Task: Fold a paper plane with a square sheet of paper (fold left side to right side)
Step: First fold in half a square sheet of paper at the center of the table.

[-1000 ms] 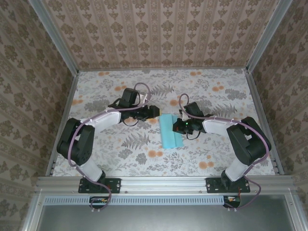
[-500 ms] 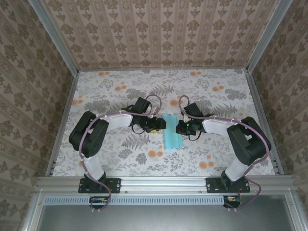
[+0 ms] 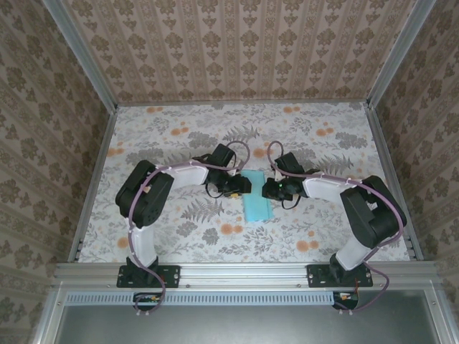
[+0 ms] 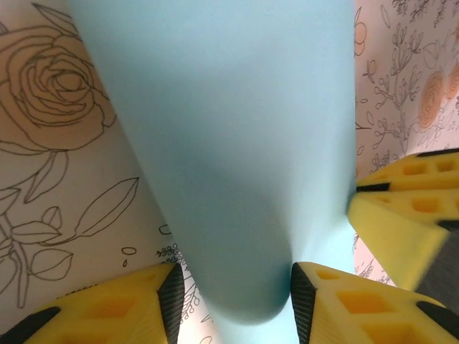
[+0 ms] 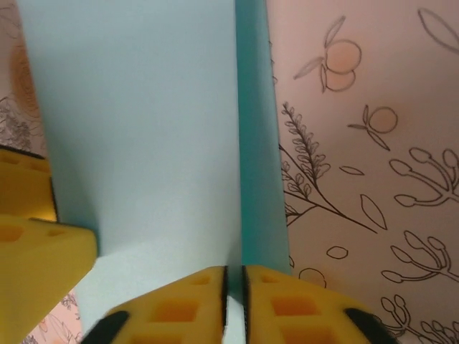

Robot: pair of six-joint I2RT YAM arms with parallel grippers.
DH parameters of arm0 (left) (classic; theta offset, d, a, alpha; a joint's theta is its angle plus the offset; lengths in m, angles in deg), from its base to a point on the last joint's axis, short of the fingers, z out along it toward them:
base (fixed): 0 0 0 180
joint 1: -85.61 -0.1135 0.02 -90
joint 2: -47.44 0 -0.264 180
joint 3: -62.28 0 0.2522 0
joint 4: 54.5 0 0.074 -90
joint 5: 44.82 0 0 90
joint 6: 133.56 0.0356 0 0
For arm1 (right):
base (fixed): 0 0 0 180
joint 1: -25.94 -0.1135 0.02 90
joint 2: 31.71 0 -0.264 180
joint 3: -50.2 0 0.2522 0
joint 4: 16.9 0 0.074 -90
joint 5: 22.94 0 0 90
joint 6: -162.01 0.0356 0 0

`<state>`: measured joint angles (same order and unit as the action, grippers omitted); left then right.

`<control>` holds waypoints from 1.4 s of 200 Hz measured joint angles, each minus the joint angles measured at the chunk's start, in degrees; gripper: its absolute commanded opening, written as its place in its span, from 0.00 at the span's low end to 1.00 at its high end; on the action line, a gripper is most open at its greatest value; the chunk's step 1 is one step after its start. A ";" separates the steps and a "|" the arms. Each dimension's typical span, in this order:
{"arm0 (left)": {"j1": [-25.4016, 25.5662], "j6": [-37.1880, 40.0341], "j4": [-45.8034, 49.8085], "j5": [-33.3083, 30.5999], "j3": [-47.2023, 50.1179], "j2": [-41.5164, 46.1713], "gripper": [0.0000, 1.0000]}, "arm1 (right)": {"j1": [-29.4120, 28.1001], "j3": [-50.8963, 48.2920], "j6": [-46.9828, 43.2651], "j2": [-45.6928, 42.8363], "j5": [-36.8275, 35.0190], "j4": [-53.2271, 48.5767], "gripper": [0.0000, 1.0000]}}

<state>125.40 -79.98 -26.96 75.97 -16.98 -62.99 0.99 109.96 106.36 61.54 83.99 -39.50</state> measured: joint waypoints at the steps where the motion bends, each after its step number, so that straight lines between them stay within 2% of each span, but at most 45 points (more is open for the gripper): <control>1: 0.00 0.00 0.02 0.00 -0.02 0.00 0.45 | 0.02 -0.02 0.04 -0.07 -0.02 0.00 0.28; 23: 0.00 0.00 0.90 -0.20 -0.74 -0.50 0.44 | 0.98 -1.27 0.24 -2.60 0.00 0.59 0.37; 64: 0.17 0.02 3.80 -0.33 -3.04 -1.66 0.44 | 3.19 -4.33 0.15 -7.58 -0.92 0.74 0.45; 148: 1.07 0.04 9.86 -1.97 -7.98 -4.00 0.48 | 5.46 -7.13 0.07 -18.49 -6.45 -2.67 0.47; 280: 1.40 0.02 16.44 -2.34 -13.60 -7.08 0.50 | 5.49 -7.13 -0.13 -21.77 -7.58 -5.81 0.48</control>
<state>126.80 -79.96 -10.52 73.63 -30.57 -70.07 6.47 102.84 106.23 39.77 76.41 -45.32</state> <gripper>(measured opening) 0.503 0.479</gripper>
